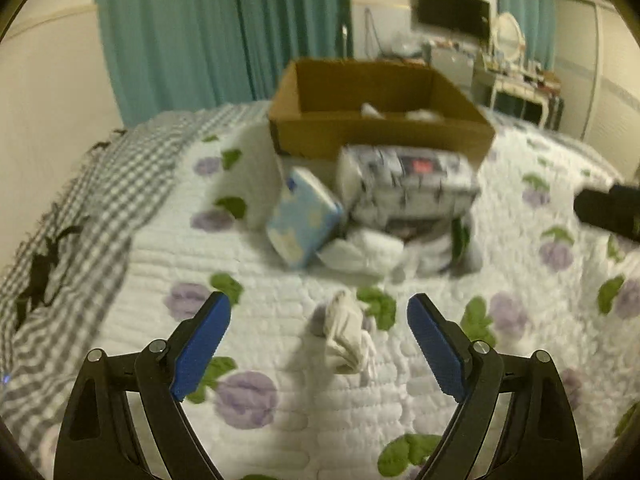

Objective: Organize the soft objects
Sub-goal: 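Move both grippers back from the box toward the remaining items, then grasp the folded white cloth with the left gripper while the right grasps a white sock bundle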

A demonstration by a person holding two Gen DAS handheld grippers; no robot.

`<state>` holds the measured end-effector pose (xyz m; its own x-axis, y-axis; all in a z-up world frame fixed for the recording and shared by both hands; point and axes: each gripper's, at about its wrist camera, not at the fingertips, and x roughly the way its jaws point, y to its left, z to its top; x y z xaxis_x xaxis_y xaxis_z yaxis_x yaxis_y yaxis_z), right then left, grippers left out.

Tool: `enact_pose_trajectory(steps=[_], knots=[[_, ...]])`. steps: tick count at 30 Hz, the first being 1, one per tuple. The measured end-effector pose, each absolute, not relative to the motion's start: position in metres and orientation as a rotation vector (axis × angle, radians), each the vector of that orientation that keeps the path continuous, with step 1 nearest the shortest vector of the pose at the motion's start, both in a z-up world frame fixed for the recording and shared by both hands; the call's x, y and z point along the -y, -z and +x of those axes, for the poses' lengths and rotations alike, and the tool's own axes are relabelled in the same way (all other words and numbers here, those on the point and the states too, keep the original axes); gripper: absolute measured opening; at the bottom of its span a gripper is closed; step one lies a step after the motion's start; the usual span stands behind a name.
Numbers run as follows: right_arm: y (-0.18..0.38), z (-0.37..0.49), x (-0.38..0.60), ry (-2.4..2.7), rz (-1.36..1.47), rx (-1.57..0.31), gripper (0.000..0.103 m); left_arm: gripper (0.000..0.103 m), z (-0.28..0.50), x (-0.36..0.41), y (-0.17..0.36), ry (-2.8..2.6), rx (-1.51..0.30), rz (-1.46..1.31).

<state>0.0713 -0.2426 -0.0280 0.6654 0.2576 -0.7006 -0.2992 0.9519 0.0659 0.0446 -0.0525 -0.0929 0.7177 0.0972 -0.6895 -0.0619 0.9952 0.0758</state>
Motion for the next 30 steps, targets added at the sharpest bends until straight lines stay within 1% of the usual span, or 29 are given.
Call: enact_pose_trajectory(steps=[1, 5, 6, 7, 8, 10, 13, 17, 21, 23, 25, 28, 30], knots=[[0.032, 0.074, 0.241, -0.313, -0.048, -0.791, 0.102, 0.081, 0.048, 0.056, 0.1, -0.075, -0.78, 0.06], [0.046, 0.083, 0.233, -0.31, -0.038, -0.821, 0.102, 0.062, 0.058, 0.055, 0.119, -0.041, -0.839, 0.047], [0.049, 0.084, 0.231, -0.31, -0.037, -0.827, 0.102, 0.048, 0.059, 0.054, 0.122, -0.034, -0.847, 0.039], [0.052, 0.085, 0.229, -0.307, -0.038, -0.828, 0.102, 0.037, 0.06, 0.052, 0.125, -0.022, -0.857, 0.026], [0.054, 0.086, 0.227, -0.305, -0.04, -0.828, 0.102, 0.035, 0.06, 0.051, 0.126, -0.006, -0.862, 0.011], [0.057, 0.087, 0.225, -0.302, -0.041, -0.819, 0.102, 0.027, 0.059, 0.048, 0.125, 0.023, -0.859, -0.017], [0.056, 0.086, 0.219, -0.297, -0.064, -0.795, 0.102, 0.026, 0.056, 0.041, 0.114, 0.046, -0.824, -0.035], [0.054, 0.082, 0.205, -0.313, -0.109, -0.758, 0.102, 0.026, 0.051, 0.029, 0.09, 0.029, -0.779, 0.011], [0.066, 0.084, 0.182, -0.353, -0.162, -0.763, 0.102, 0.026, 0.059, 0.007, 0.072, 0.002, -0.749, 0.02], [0.081, 0.088, 0.165, -0.367, -0.182, -0.806, 0.102, 0.026, 0.068, -0.006, 0.072, -0.054, -0.743, 0.051], [0.094, 0.092, 0.152, -0.376, -0.19, -0.825, 0.101, 0.026, 0.07, -0.02, 0.078, -0.068, -0.752, 0.024], [0.108, 0.1, 0.132, -0.374, -0.24, -0.832, 0.095, 0.026, 0.07, -0.032, 0.093, -0.052, -0.769, -0.032], [0.114, 0.105, 0.124, -0.38, -0.246, -0.832, 0.094, 0.026, 0.073, -0.033, 0.099, -0.051, -0.78, -0.036]])
